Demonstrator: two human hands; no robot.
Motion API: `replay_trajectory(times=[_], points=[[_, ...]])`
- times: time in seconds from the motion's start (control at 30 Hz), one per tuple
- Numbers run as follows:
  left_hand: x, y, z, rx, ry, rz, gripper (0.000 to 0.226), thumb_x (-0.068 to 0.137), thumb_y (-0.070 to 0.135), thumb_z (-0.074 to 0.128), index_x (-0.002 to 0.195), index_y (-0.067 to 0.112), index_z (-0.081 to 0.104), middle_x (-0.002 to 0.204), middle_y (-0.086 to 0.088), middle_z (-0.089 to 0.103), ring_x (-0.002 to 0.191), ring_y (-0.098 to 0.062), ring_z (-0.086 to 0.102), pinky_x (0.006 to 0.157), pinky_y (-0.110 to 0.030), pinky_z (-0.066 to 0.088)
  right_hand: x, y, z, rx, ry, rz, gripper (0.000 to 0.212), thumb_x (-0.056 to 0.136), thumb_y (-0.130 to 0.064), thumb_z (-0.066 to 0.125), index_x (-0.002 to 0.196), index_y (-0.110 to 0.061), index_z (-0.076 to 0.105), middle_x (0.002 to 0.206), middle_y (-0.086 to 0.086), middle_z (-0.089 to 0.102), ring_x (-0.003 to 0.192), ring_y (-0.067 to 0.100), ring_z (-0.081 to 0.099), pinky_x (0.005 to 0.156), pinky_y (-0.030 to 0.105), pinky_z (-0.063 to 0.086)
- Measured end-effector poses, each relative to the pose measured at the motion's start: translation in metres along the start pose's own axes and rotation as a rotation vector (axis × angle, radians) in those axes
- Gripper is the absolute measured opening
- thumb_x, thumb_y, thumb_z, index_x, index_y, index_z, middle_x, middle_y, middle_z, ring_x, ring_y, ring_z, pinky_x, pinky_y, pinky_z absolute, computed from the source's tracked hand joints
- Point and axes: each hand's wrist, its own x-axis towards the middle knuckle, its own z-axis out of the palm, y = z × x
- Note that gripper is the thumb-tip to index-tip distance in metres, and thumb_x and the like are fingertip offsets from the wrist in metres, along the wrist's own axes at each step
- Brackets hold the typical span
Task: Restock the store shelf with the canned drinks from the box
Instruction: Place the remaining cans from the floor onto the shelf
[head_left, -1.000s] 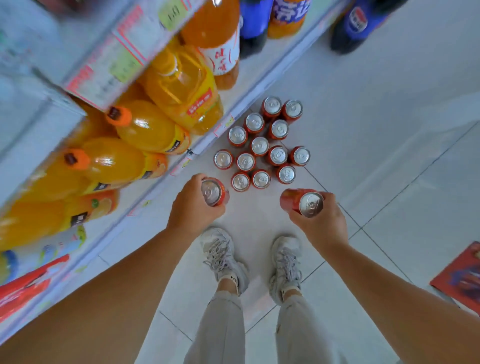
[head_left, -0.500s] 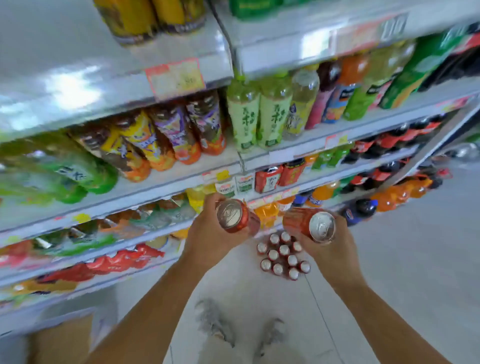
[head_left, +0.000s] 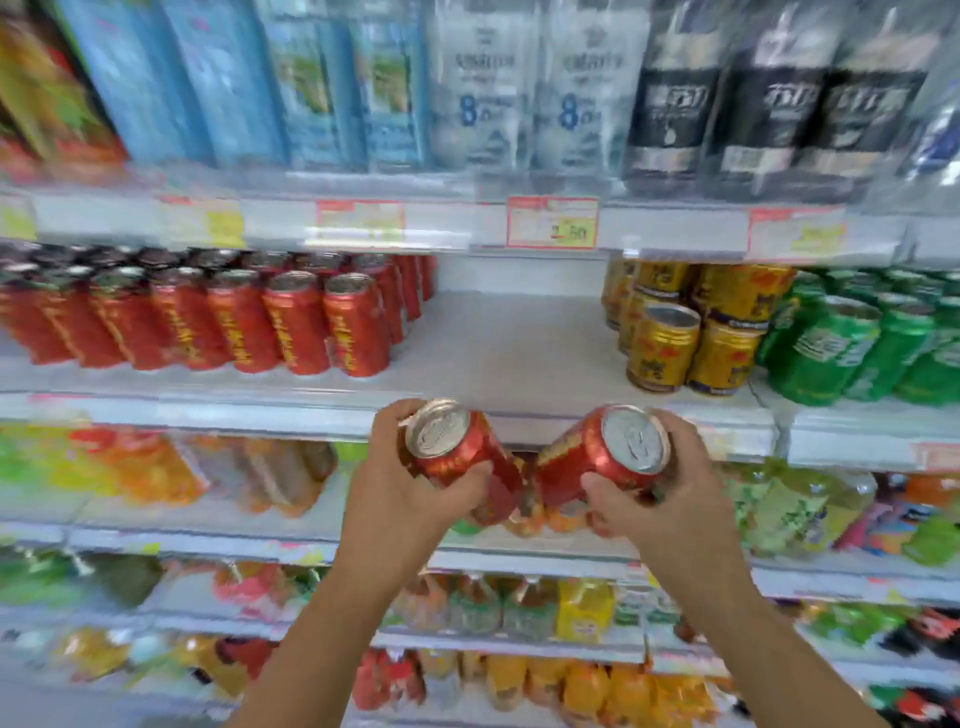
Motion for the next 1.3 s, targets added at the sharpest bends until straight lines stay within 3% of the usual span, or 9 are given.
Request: replay_trajectory(times=[0.23, 0.3, 0.43, 0.67, 0.8, 0.9, 1.1, 1.2, 1.3], points=[[0.058, -0.028, -0.089, 0.04, 0.068, 0.026, 0.071, 0.052, 0.058, 0.073, 0.115, 0.034, 0.052, 0.101, 0.019, 0.066, 0.092, -0.002, 0.064, 0.084, -0.04, 0.055, 0.065, -0.043, 0.098, 0.029, 0.032, -0.048, 0.051, 0.075, -0.013, 0.08, 0.111, -0.033, 0.051, 0.092, -0.031, 0.058, 0.084, -0.019, 0.056, 0.07, -0.001, 0.04], [0.067, -0.035, -0.101, 0.04, 0.091, 0.018, 0.068, 0.052, 0.057, 0.074, 0.114, 0.038, 0.052, 0.099, 0.023, 0.066, 0.09, 0.001, 0.064, 0.083, -0.04, 0.055, 0.088, -0.049, 0.115, -0.012, 0.014, -0.026, 0.05, 0.075, -0.016, 0.08, 0.115, -0.031, 0.053, 0.1, -0.021, 0.06, 0.087, -0.011, 0.058, 0.072, 0.001, 0.04], [0.077, -0.047, -0.117, 0.039, 0.091, -0.005, 0.067, 0.053, 0.056, 0.074, 0.114, 0.041, 0.051, 0.099, 0.027, 0.065, 0.09, 0.004, 0.063, 0.082, -0.035, 0.055, 0.135, -0.052, 0.138, -0.073, -0.025, 0.008, 0.057, 0.074, -0.019, 0.078, 0.125, -0.025, 0.053, 0.113, -0.009, 0.06, 0.102, 0.01, 0.055, 0.087, 0.024, 0.038], [0.089, -0.047, -0.119, 0.05, 0.096, 0.015, 0.058, 0.062, 0.04, 0.085, 0.11, 0.04, 0.052, 0.097, 0.029, 0.063, 0.089, 0.005, 0.062, 0.077, -0.024, 0.051, 0.182, -0.035, 0.15, -0.111, -0.232, 0.06, 0.051, 0.077, -0.019, 0.074, 0.123, -0.027, 0.056, 0.117, -0.006, 0.064, 0.108, 0.014, 0.058, 0.076, 0.023, 0.043], [0.095, -0.041, -0.107, 0.036, 0.125, 0.025, 0.059, 0.062, 0.041, 0.083, 0.112, 0.041, 0.051, 0.097, 0.032, 0.063, 0.089, 0.006, 0.063, 0.078, -0.025, 0.052, 0.179, -0.032, 0.159, -0.07, -0.255, 0.072, 0.074, 0.073, -0.029, 0.081, 0.134, -0.028, 0.037, 0.122, -0.007, 0.057, 0.108, 0.011, 0.054, 0.089, 0.029, 0.04], [0.098, -0.037, -0.098, 0.02, 0.139, 0.04, 0.058, 0.064, 0.038, 0.085, 0.112, 0.041, 0.051, 0.096, 0.03, 0.064, 0.089, 0.004, 0.064, 0.077, -0.023, 0.052, 0.172, -0.017, 0.169, -0.091, -0.197, 0.009, 0.088, 0.064, -0.031, 0.088, 0.124, -0.034, 0.023, 0.12, -0.006, 0.052, 0.106, 0.011, 0.055, 0.091, 0.028, 0.042], [0.099, -0.03, -0.093, 0.027, 0.176, 0.047, 0.059, 0.063, 0.04, 0.084, 0.114, 0.038, 0.052, 0.096, 0.028, 0.065, 0.088, 0.004, 0.064, 0.075, -0.02, 0.051, 0.196, -0.013, 0.156, -0.079, -0.319, 0.069, 0.086, 0.07, -0.02, 0.084, 0.137, -0.034, 0.033, 0.131, -0.001, 0.051, 0.114, 0.017, 0.053, 0.09, 0.032, 0.042], [0.099, -0.028, -0.094, 0.025, 0.208, 0.041, 0.056, 0.067, 0.034, 0.083, 0.114, 0.036, 0.054, 0.094, 0.027, 0.066, 0.087, 0.003, 0.064, 0.075, -0.02, 0.051, 0.198, -0.004, 0.154, -0.077, -0.368, 0.096, 0.091, 0.073, -0.018, 0.081, 0.142, -0.029, 0.023, 0.123, -0.005, 0.052, 0.112, 0.017, 0.053, 0.094, 0.035, 0.042], [0.098, -0.03, -0.096, 0.024, 0.247, 0.038, 0.056, 0.066, 0.035, 0.085, 0.113, 0.035, 0.055, 0.093, 0.023, 0.067, 0.087, 0.001, 0.065, 0.078, -0.025, 0.054, 0.205, 0.004, 0.157, -0.171, -0.313, 0.073, 0.085, 0.069, -0.024, 0.085, 0.134, -0.018, 0.03, 0.117, -0.004, 0.053, 0.105, 0.014, 0.054, 0.09, 0.032, 0.043]])
